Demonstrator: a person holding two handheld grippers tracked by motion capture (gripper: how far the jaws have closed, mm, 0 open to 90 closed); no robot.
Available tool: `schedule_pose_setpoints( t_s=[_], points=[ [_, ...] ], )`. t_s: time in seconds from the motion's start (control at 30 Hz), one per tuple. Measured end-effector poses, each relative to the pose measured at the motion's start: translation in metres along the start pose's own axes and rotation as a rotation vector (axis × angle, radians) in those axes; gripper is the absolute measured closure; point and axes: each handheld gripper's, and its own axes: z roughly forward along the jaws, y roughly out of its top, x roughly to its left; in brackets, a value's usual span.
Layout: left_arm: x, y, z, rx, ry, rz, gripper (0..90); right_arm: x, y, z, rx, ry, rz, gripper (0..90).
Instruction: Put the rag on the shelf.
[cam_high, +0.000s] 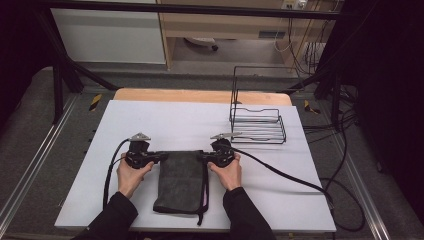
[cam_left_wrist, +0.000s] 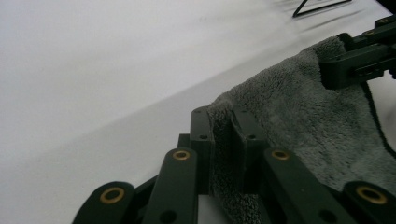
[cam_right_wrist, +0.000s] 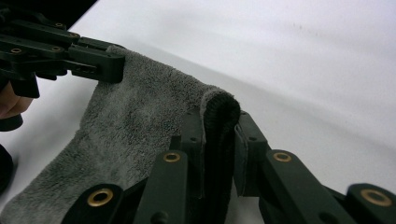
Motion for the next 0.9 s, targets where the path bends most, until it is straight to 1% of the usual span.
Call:
schedule_pose_setpoints(
  t_s=[0.1,0.27,0.3,0.53,0.6,0.63,0.67,0.9],
  points=[
    [-0.003,0.002,-0.006,-0.023,-0.009,0.009,80.4,0.004,0.000,-0.006,-0.026,0.004,-0.018,77.8],
    [-0.009,0.005,-0.020,-0.062,-0.009,0.033,80.4,0.011,0.002,-0.017,-0.071,0.022,-0.044,77.8],
    [-0.012,0.006,-0.022,-0.067,-0.019,0.036,80.4,0.012,0.002,-0.020,-0.082,0.024,-0.052,77.8],
    [-0.023,0.012,-0.039,-0.111,-0.015,0.069,80.5,0.023,0.005,-0.033,-0.136,0.029,-0.084,77.8],
    [-0.026,0.013,-0.043,-0.127,-0.019,0.073,80.5,0.024,0.006,-0.037,-0.150,0.032,-0.094,77.9],
    [-0.027,0.014,-0.045,-0.133,-0.020,0.077,80.5,0.026,0.006,-0.039,-0.156,0.034,-0.089,77.9],
    [-0.029,0.014,-0.046,-0.139,-0.021,0.079,80.5,0.026,0.006,-0.041,-0.166,0.034,-0.098,77.8],
    [-0.042,0.019,-0.057,-0.186,-0.014,0.110,80.5,0.032,0.007,-0.055,-0.213,0.033,-0.125,77.8]
  ],
)
